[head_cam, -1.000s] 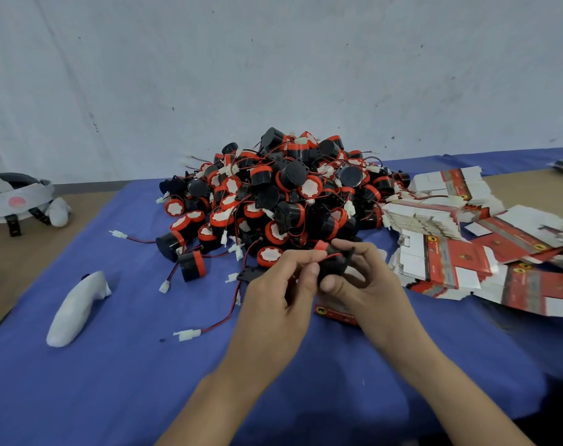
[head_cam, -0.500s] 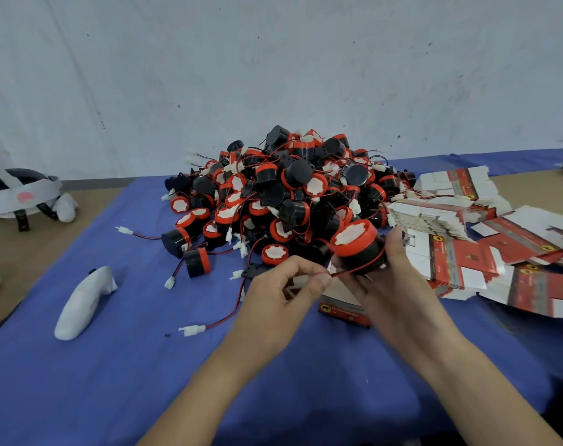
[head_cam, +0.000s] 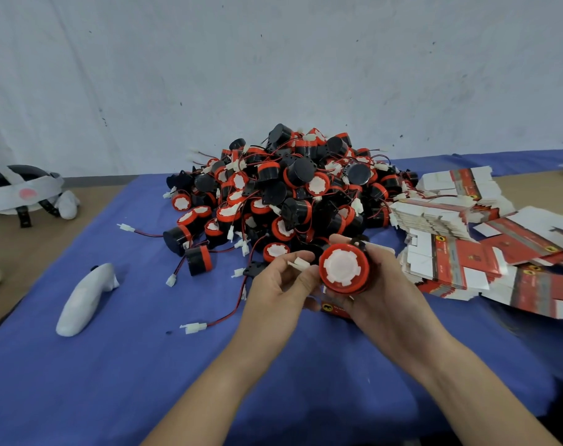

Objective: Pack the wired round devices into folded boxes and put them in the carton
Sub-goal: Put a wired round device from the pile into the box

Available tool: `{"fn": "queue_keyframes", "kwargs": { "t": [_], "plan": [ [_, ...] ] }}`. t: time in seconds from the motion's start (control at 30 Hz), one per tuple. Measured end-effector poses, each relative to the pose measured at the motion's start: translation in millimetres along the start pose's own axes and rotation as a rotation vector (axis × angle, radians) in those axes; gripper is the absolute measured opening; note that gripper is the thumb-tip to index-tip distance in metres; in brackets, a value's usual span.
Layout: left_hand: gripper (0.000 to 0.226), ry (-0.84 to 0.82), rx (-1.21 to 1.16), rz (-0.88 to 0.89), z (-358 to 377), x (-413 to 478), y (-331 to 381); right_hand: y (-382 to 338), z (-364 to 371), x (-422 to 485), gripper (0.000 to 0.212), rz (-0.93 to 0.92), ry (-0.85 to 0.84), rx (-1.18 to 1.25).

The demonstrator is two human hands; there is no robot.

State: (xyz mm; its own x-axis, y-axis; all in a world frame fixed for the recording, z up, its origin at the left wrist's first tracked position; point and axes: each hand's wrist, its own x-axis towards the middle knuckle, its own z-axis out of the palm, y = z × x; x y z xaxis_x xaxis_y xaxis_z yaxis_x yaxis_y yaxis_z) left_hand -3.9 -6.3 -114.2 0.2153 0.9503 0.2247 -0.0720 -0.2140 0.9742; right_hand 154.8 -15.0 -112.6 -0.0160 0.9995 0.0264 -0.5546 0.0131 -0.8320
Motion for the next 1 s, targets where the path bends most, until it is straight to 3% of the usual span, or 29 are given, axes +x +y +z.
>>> {"fn": "queue_keyframes", "kwargs": {
  "t": [0.3,0.4,0.8,0.9,1.0],
  "plan": [
    [0.012,0.174,-0.18,-0.095,1.6,3.5,1.8,4.9,-0.7,-3.3,0.032,-0.022,-0.056,-0.202],
    [0.014,0.208,-0.156,-0.099,0.4,3.9,-1.7,9.3,-3.4,-3.9,0.042,-0.034,-0.105,-0.215],
    [0.036,-0.02,-0.227,-0.114,0.9,3.6,-4.1,6.2,-7.4,-4.3,0.043,-0.128,-0.076,-0.316],
    [0.038,0.011,-0.323,-0.09,0.0,4.0,-2.7,4.4,-8.5,-6.0,0.042,-0.171,-0.07,-0.407],
    [0.027,0.056,-0.372,-0.083,-2.6,6.6,-2.0,-6.2,-11.2,-8.3,0.04,-0.359,0.026,-0.566]
  ]
}}
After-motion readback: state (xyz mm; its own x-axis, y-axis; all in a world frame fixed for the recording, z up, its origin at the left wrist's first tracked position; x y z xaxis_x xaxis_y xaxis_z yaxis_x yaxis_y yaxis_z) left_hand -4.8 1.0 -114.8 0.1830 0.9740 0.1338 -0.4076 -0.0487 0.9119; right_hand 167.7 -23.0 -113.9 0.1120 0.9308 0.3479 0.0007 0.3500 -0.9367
